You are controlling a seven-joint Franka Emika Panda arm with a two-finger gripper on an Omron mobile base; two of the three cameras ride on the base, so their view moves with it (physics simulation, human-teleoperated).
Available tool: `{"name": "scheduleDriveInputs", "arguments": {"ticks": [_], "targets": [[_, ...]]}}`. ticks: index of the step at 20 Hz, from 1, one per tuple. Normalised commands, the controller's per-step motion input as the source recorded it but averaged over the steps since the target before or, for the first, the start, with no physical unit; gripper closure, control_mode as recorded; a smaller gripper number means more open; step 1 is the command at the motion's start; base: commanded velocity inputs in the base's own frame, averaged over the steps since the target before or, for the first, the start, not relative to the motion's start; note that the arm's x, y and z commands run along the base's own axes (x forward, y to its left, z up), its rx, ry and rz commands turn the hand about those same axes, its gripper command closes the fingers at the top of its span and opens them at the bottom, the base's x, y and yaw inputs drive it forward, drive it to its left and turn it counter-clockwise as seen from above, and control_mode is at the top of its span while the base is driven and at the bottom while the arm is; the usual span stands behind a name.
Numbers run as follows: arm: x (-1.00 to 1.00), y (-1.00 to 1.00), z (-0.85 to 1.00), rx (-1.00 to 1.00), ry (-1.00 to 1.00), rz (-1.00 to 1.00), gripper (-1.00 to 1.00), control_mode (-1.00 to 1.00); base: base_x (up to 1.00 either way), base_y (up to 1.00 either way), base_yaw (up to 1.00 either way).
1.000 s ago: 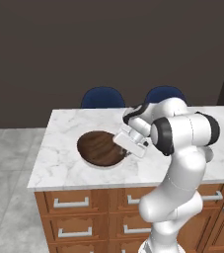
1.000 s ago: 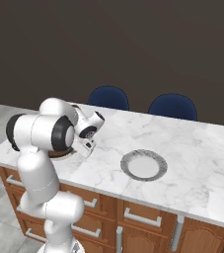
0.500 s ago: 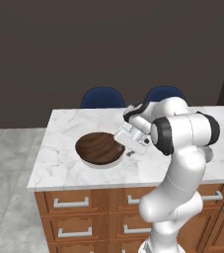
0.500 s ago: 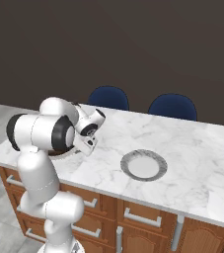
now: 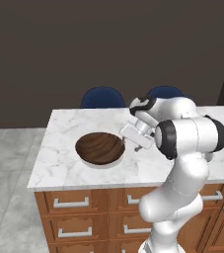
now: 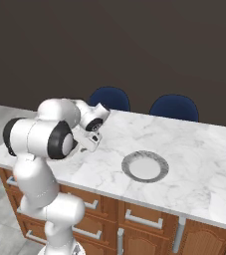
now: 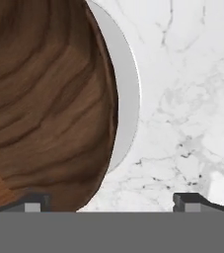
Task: Move the bowls from the cabinet to the plates on the dining table.
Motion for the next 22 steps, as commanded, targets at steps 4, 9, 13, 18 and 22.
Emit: {"name": "scheduleDriveInputs", "arguments": {"ticks": [4, 9, 13, 18, 22], "targets": [[-0.37, -0.23, 0.47, 0.0, -0.08, 0.08, -1.0, -1.0, 0.0, 0.0, 0.0], [-0.49, -0.17, 0.47, 0.01, -0.05, 0.07, -1.0, -1.0, 0.0, 0.0, 0.0], [-0.54, -0.08, 0.45, 0.02, -0.02, 0.07, -1.0, -1.0, 0.0, 0.0, 0.0], [-0.59, -0.01, 0.47, 0.03, -0.01, 0.03, -1.0, -1.0, 0.0, 0.0, 0.0], [-0.56, 0.08, 0.29, 0.05, -0.1, 0.0, -1.0, -1.0, 0.0, 0.0, 0.0]]}}
